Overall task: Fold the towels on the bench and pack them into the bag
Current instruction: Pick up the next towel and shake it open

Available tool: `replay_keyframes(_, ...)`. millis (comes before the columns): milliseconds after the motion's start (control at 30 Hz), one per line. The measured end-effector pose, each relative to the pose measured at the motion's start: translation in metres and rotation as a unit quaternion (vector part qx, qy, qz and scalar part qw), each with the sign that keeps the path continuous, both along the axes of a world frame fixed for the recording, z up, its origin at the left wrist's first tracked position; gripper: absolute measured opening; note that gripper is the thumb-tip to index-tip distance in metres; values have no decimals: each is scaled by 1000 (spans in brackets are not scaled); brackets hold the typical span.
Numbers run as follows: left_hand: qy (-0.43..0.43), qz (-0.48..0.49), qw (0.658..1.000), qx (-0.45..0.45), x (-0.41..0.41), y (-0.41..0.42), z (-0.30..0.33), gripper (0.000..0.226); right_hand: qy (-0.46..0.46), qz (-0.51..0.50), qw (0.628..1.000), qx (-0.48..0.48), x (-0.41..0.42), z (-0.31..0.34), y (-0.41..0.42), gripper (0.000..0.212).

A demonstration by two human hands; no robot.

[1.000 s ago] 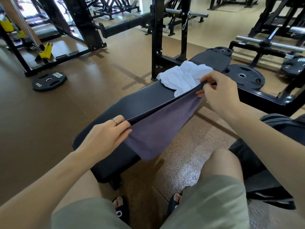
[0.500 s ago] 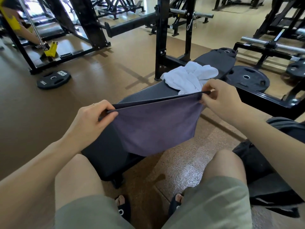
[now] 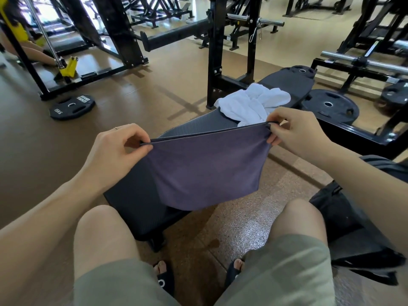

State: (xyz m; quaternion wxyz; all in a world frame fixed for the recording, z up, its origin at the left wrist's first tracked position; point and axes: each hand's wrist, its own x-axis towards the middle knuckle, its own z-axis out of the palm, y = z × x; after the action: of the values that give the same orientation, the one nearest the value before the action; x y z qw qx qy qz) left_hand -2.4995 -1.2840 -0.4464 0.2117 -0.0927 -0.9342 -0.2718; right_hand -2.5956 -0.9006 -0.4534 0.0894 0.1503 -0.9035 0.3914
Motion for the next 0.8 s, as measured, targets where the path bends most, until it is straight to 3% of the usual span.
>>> replay_keyframes(167, -85, -10, 995, 59, 0, 0, 10, 21, -5, 6, 1000, -3, 2, 3, 0, 16)
replay_keyframes(500, -59, -34, 998, 10, 13, -5, 26, 26, -19, 33, 999, 11, -1, 19, -7, 17)
replay_keyframes(667, -89, -31, 994, 48, 19, -16, 24, 23, -32, 58, 997, 30, -2, 22, -14, 17)
replay_keyframes(800, -107, -31, 994, 16, 18, -19, 22, 23, -39, 65, 997, 34, -6, 19, -17, 18)
